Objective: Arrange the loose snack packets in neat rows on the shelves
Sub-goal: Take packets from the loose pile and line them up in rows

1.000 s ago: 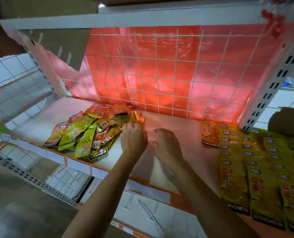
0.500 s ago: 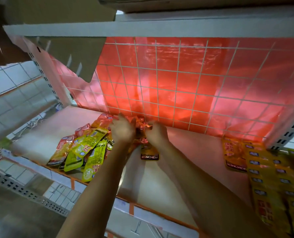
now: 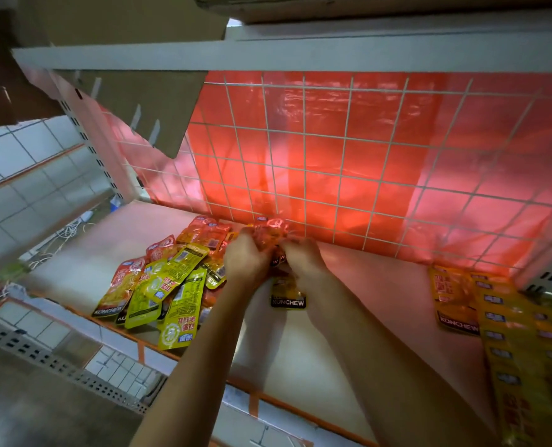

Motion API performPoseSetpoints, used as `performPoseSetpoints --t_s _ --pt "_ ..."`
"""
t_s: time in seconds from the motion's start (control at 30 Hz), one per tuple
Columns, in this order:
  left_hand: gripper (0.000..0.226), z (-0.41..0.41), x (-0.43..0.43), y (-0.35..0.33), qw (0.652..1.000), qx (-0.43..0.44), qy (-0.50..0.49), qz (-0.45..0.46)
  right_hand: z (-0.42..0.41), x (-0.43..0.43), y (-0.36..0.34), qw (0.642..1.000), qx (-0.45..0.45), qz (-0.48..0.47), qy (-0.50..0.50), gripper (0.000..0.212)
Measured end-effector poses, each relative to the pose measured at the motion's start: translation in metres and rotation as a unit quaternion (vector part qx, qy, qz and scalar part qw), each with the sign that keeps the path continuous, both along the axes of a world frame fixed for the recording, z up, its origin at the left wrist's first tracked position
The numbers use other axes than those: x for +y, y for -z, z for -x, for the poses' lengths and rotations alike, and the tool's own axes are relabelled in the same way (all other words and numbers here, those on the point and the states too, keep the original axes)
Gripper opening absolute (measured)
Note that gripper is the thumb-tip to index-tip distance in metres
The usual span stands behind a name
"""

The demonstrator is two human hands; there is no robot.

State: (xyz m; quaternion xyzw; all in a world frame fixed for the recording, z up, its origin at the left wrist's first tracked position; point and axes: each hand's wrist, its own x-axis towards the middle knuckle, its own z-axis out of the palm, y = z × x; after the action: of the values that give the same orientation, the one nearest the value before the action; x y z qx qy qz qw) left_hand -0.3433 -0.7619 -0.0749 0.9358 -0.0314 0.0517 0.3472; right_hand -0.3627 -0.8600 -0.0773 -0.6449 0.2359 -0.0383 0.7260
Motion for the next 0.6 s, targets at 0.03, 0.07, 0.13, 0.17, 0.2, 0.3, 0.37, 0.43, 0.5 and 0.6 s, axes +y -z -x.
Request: performPoseSetpoints --t_s 0.03,0.07,0.13,0.17,0.2,0.3,0.37,0.43,0.5,0.6 --pt "0.055 0.003 -0.002 -0.001 1.000 0.002 0.007 0.020 0.005 -0.002 0.000 1.000 -0.009 -0.015 0.003 0.026" --pt "0.057 0.007 -0.005 -0.002 0.999 0.003 0.017 0.039 0.009 -0.005 0.000 0.999 -0.017 -0.031 0.010 0.026" --pt "0.058 0.016 -0.011 -0.004 0.996 -0.002 0.042 0.077 0.022 -0.015 -0.003 0.997 -0.025 -0.076 0.014 0.027" --pt "0.059 0.021 -0.015 -0.005 0.994 -0.006 0.055 0.096 0.029 -0.020 -0.005 0.995 -0.033 -0.096 0.010 0.027" --pt "0.061 0.026 -0.019 -0.006 0.991 -0.009 0.067 0.113 0.036 -0.026 -0.007 0.993 -0.044 -0.107 0.009 0.028" --pt "0.060 0.038 -0.034 -0.008 0.985 -0.007 0.096 0.144 0.057 -0.045 -0.012 0.994 -0.072 -0.080 0.027 0.023" --pt "0.053 0.046 -0.047 -0.008 0.979 0.015 0.114 0.170 0.072 -0.058 -0.015 0.993 -0.085 -0.072 0.036 0.023" --pt "0.045 0.055 -0.060 -0.009 0.974 0.030 0.119 0.189 0.087 -0.072 -0.015 0.993 -0.090 -0.067 0.048 0.022" --pt "0.030 0.065 -0.073 -0.009 0.962 0.046 0.127 0.237 0.103 -0.087 -0.015 0.991 -0.093 -0.077 0.065 0.017" --pt "0.009 0.076 -0.091 -0.009 0.940 0.087 0.128 0.305 0.128 -0.112 -0.011 0.985 -0.094 -0.091 0.111 0.011"
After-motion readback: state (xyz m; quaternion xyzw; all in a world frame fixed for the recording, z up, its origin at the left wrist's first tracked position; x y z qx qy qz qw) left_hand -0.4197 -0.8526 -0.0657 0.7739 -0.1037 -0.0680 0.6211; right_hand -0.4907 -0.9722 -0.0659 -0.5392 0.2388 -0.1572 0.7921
